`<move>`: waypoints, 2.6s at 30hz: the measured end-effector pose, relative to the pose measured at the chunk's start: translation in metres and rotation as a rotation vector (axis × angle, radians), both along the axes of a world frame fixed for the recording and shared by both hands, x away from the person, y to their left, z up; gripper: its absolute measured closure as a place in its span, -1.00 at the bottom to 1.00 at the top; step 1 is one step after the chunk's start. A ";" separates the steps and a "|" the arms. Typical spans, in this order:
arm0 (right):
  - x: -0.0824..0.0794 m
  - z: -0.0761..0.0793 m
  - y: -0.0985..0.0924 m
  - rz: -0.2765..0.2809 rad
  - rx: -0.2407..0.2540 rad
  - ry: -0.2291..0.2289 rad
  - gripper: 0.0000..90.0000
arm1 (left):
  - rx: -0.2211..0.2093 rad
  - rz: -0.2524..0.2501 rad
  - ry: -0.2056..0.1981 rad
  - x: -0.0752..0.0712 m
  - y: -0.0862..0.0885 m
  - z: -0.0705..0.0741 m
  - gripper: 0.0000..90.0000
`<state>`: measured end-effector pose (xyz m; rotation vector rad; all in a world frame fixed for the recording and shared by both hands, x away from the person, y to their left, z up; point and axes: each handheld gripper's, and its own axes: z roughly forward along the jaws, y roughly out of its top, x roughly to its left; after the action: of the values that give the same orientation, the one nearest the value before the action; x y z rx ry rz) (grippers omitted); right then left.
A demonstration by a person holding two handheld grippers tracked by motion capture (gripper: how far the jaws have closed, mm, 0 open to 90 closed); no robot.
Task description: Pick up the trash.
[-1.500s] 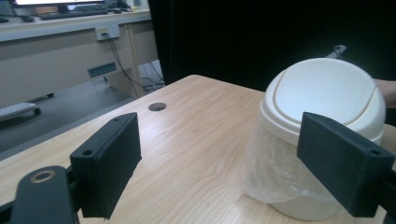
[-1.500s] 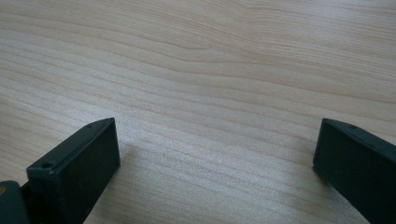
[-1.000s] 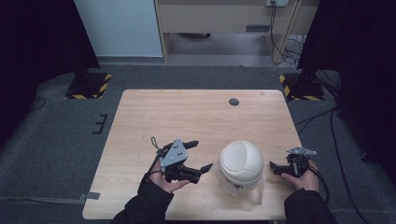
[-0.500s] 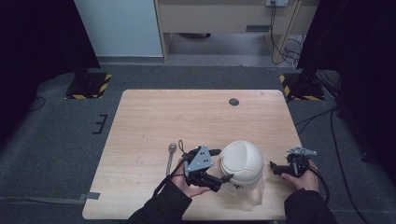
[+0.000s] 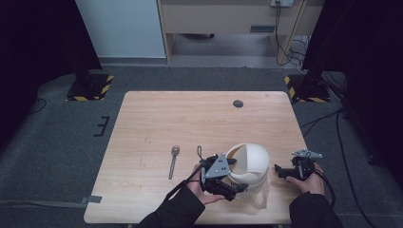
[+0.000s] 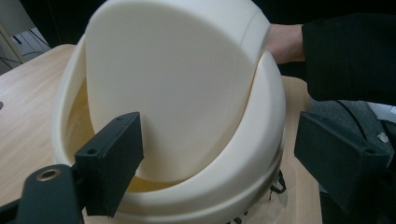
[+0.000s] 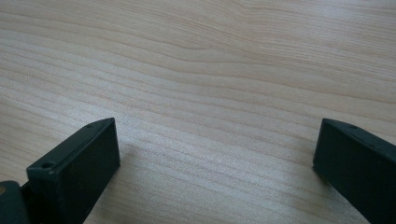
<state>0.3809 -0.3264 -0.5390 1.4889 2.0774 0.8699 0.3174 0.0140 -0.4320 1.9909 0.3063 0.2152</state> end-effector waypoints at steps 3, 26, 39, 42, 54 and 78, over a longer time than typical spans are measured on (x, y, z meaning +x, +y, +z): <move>0.000 0.000 0.000 -0.001 0.000 -0.001 -0.98 | 0.011 -0.010 -0.001 0.000 -0.004 0.000 -0.67; 0.000 0.000 0.000 0.000 -0.001 0.000 -0.98 | 0.051 0.343 0.017 0.017 0.129 -0.004 -0.62; 0.000 0.000 0.000 0.000 -0.001 -0.002 -0.98 | 0.221 0.611 0.190 0.055 0.170 -0.077 -0.48; 0.000 0.000 0.000 0.000 -0.001 -0.002 -0.98 | 0.272 0.619 0.204 0.059 0.170 -0.084 -0.41; 0.000 0.000 0.000 0.000 -0.001 -0.002 -0.98 | 0.304 0.639 0.243 0.067 0.168 -0.093 -0.02; -0.002 0.010 -0.009 -0.056 0.052 -0.010 -0.50 | 0.182 0.716 0.213 0.068 0.184 -0.080 0.77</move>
<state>0.3791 -0.3357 -0.5290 1.5587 2.0104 0.9147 0.3851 0.1984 -0.5123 2.0114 1.1712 0.4952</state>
